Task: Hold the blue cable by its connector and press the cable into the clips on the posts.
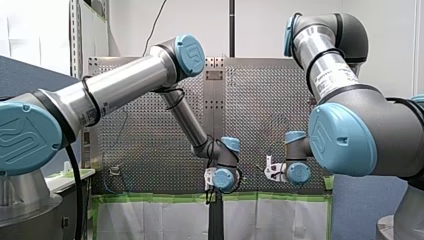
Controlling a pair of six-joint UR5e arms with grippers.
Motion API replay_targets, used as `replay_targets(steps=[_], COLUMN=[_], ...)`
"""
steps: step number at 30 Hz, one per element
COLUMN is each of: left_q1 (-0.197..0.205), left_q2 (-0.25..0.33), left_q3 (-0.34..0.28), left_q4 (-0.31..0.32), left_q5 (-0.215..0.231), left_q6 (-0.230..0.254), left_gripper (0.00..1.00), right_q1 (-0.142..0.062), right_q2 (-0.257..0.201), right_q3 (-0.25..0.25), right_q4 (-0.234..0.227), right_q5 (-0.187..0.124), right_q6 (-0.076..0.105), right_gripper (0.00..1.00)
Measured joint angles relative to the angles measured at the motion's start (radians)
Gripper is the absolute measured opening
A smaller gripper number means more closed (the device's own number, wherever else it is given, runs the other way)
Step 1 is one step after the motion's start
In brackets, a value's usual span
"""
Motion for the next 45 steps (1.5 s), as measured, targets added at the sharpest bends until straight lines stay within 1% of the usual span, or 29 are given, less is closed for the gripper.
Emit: replay_targets(steps=[3,5,9,14,18,22,24,27,30,31,34,37,41,45], left_q1=[-0.005,-0.008,-0.011,-0.013,-0.018,-0.022,-0.023,-0.025,-0.028,-0.028,-0.029,-0.03,-0.031,-0.035], left_q2=[-0.028,-0.045,-0.081,-0.094,-0.096,-0.096,-0.096,-0.096,-0.096,-0.097,-0.097,-0.102,-0.113,-0.118], left_q3=[0.028,0.045,0.084,0.115,0.135,0.15,0.156,0.161,0.163,0.164,0.169,0.181,0.202,0.215], left_q4=[-0.001,-0.002,-0.001,-0.001,-0.003,-0.005,-0.006,-0.006,-0.006,-0.005,-0.003,-0.004,-0.012,-0.016], left_q5=[-0.009,-0.019,-0.053,-0.091,-0.114,-0.121,-0.124,-0.132,-0.15,-0.155,-0.166,-0.169,-0.166,-0.163], left_q6=[-0.004,-0.004,0.001,0.006,0.007,0.007,0.007,0.007,0.01,0.012,0.015,0.017,0.018,0.018], left_gripper=[0.0,0.0,0.0,0.0,0.0,0.0,0.0,0.0,0.0,0.0,0.0,0.0,0.0,0.0], right_q1=[-0.01,-0.015,-0.024,-0.04,-0.054,-0.07,-0.077,-0.091,-0.115,-0.127,-0.156,-0.178,-0.188,-0.194], right_q2=[0.002,0.005,0.022,0.046,0.052,0.054,0.055,0.059,0.069,0.073,0.08,0.082,0.085,0.089], right_q3=[0.0,0.001,-0.002,-0.008,-0.012,-0.014,-0.017,-0.023,-0.026,-0.027,-0.028,-0.031,-0.043,-0.052], right_q4=[-0.004,-0.004,-0.006,-0.014,-0.031,-0.039,-0.043,-0.056,-0.075,-0.079,-0.083,-0.085,-0.084,-0.085], right_q5=[-0.017,-0.029,-0.058,-0.107,-0.141,-0.181,-0.2,-0.229,-0.259,-0.271,-0.301,-0.33,-0.368,-0.383], right_q6=[-0.005,-0.012,-0.031,-0.055,-0.06,-0.064,-0.065,-0.06,-0.052,-0.051,-0.051,-0.049,-0.044,-0.038], right_gripper=[0.0,0.0,0.0,0.0,0.0,0.0,0.0,0.0,0.0,0.0,0.0,0.0,0.0,0.0])
